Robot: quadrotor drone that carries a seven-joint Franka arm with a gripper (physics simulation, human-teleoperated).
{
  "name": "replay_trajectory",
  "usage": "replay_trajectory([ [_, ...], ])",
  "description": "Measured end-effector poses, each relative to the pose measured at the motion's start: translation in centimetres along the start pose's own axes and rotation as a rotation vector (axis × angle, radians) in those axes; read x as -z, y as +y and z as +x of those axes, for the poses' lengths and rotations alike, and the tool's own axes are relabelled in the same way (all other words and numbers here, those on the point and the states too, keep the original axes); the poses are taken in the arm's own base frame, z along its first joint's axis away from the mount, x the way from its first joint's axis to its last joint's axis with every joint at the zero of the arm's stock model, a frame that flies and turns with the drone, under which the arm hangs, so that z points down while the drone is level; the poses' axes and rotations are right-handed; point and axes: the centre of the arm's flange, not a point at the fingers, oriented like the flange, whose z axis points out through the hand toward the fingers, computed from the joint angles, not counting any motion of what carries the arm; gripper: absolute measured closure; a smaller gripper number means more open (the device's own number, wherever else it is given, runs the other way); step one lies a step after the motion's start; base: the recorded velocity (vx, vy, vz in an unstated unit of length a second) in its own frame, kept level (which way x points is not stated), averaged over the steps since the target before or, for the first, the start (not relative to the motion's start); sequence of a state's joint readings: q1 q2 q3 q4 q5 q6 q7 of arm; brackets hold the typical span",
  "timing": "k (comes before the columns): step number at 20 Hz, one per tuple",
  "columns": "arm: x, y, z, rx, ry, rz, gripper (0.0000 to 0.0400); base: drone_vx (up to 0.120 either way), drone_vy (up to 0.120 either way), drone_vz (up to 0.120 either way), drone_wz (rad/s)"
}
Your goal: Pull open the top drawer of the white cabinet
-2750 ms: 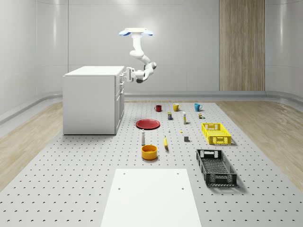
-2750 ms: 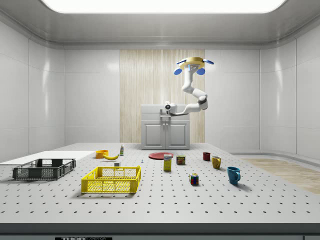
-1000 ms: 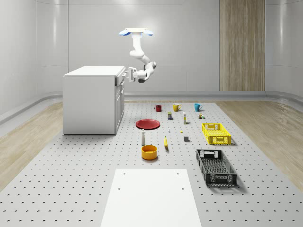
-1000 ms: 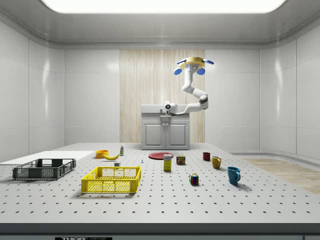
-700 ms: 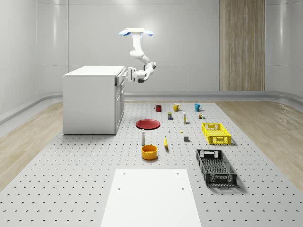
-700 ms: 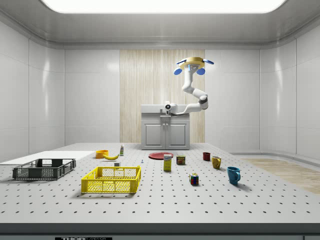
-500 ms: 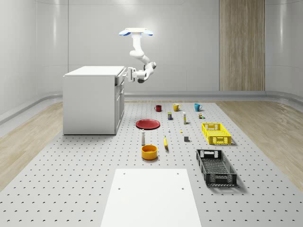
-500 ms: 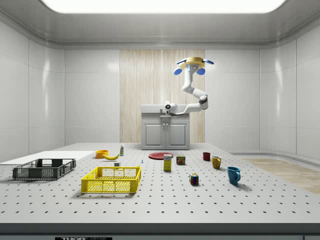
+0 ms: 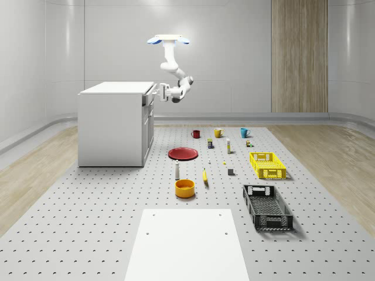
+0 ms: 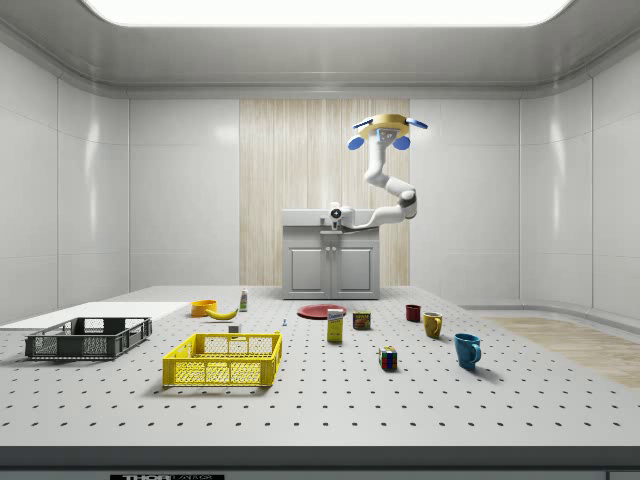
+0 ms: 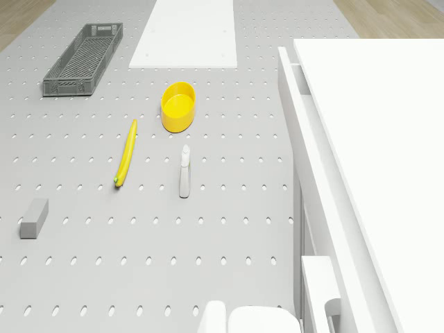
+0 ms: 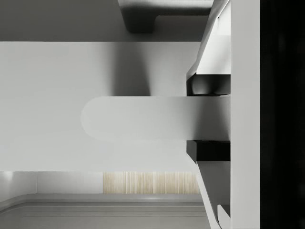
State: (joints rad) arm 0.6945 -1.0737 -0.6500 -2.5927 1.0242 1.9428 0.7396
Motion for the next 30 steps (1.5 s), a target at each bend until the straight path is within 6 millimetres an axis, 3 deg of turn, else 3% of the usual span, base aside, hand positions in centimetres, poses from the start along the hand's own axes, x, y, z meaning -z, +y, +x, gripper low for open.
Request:
replay_trajectory([
  [13, 4.2, 0.0, 0.0, 0.001, 0.0, 0.001, 0.0294, 0.0, 0.0, 0.0, 0.0],
  [16, 4.9, 0.0, 0.0, 0.001, 0.0, 0.001, 0.0197, 0.0, 0.0, 0.0, 0.0],
  [19, 4.5, 0.0, 0.0, 0.001, 0.0, 0.001, 0.0143, 0.0, 0.0, 0.0, 0.0],
  [23, 3.2, 0.0, 0.0, 0.001, 0.0, 0.001, 0.0113, 0.0, 0.0, 0.0, 0.0],
  [29, 2.1, 0.0, 0.0, 0.001, -0.001, 0.001, 0.0099, 0.0, 0.0, 0.0, 0.0],
  [30, 2.0, 0.0, 0.0, 0.001, -0.001, 0.001, 0.0142, 0.0, 0.0, 0.0, 0.0],
])
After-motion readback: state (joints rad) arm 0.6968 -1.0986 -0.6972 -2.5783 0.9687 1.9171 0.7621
